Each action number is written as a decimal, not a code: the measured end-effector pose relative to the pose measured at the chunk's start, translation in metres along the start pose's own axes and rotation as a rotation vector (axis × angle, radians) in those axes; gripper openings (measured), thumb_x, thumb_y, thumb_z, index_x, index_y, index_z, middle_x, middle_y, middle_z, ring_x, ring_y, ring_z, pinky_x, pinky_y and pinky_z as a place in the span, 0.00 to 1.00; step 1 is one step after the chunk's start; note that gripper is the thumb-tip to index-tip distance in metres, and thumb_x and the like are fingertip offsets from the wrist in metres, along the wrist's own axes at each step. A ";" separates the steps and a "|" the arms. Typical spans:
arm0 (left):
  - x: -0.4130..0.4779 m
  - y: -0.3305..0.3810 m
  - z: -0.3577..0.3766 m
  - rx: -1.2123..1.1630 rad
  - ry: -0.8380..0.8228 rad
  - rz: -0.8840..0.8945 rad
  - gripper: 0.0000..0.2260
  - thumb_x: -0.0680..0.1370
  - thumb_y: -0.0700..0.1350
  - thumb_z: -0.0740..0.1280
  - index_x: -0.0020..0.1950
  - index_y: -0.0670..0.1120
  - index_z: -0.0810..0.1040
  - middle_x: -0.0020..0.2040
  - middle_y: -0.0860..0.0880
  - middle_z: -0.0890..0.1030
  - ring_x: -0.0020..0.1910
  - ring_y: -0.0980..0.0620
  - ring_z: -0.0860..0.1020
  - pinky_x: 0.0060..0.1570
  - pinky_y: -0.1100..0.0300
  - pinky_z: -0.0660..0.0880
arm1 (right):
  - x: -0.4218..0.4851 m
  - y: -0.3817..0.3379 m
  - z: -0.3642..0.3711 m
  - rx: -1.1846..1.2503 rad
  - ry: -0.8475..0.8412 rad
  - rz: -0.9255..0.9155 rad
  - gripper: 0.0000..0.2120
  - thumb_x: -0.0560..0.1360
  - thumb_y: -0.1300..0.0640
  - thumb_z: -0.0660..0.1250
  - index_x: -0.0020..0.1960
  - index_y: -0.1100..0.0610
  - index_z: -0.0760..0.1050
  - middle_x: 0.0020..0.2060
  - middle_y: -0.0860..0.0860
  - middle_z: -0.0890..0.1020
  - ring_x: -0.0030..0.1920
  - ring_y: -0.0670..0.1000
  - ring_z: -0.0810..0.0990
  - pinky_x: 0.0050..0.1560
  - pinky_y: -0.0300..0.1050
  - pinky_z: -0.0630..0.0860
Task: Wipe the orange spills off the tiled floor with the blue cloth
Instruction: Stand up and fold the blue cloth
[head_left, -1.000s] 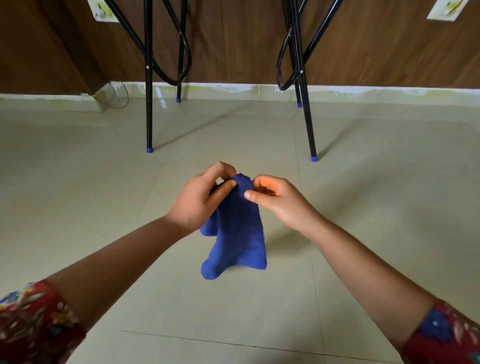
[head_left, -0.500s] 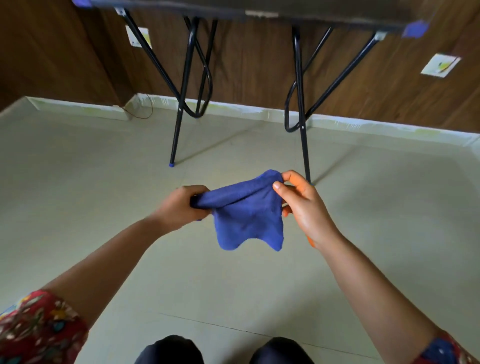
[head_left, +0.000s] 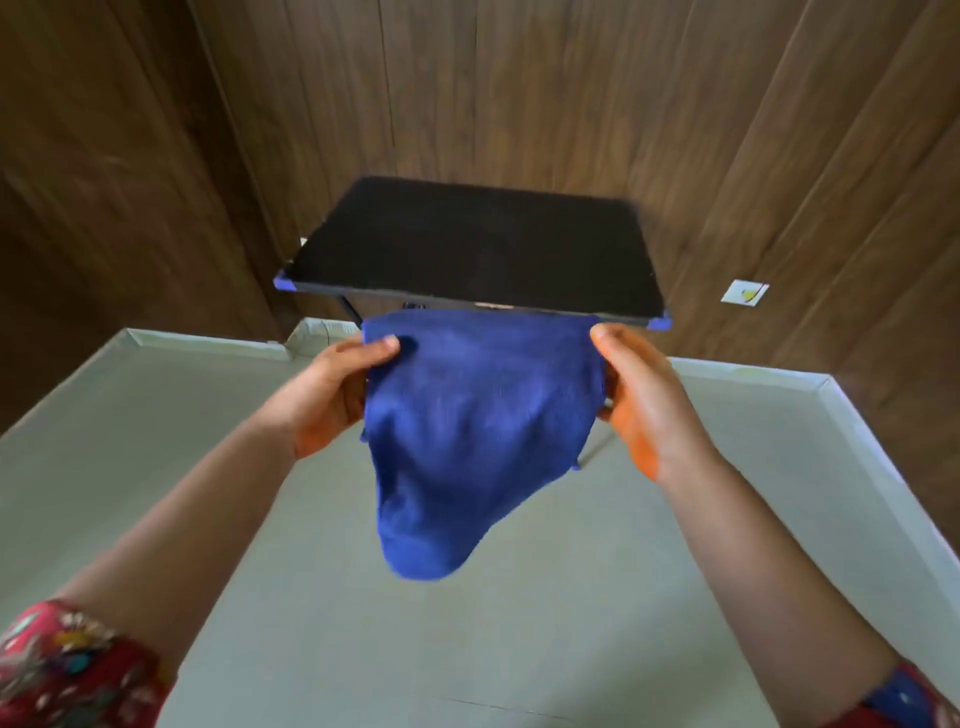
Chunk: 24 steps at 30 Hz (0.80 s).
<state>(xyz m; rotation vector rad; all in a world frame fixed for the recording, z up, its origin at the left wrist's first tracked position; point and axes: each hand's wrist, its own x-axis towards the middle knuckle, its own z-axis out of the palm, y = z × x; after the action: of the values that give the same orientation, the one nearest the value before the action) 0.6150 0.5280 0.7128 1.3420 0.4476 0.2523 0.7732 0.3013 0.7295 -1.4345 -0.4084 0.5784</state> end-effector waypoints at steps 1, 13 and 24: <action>-0.007 0.011 0.004 -0.080 0.027 -0.104 0.29 0.64 0.68 0.72 0.56 0.50 0.83 0.54 0.44 0.82 0.55 0.42 0.77 0.50 0.52 0.72 | -0.003 -0.012 0.001 0.109 -0.010 0.159 0.13 0.80 0.43 0.59 0.53 0.47 0.80 0.46 0.44 0.85 0.47 0.46 0.83 0.44 0.46 0.76; -0.049 -0.003 -0.002 0.126 0.293 -0.339 0.08 0.77 0.48 0.69 0.48 0.43 0.82 0.47 0.45 0.85 0.48 0.48 0.82 0.51 0.55 0.77 | -0.049 0.030 0.022 0.016 -0.023 0.464 0.07 0.79 0.61 0.64 0.54 0.58 0.79 0.48 0.53 0.84 0.44 0.50 0.83 0.42 0.41 0.80; -0.056 0.014 -0.027 0.262 0.224 0.034 0.27 0.68 0.37 0.76 0.63 0.55 0.75 0.56 0.47 0.80 0.55 0.49 0.79 0.54 0.57 0.77 | -0.037 -0.003 0.061 -0.422 -0.050 0.170 0.19 0.73 0.60 0.73 0.61 0.50 0.74 0.43 0.51 0.80 0.41 0.48 0.80 0.38 0.34 0.76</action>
<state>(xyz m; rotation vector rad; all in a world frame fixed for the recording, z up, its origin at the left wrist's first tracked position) 0.5541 0.5306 0.7314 1.5859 0.6634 0.3840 0.7075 0.3282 0.7417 -1.8752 -0.4690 0.6934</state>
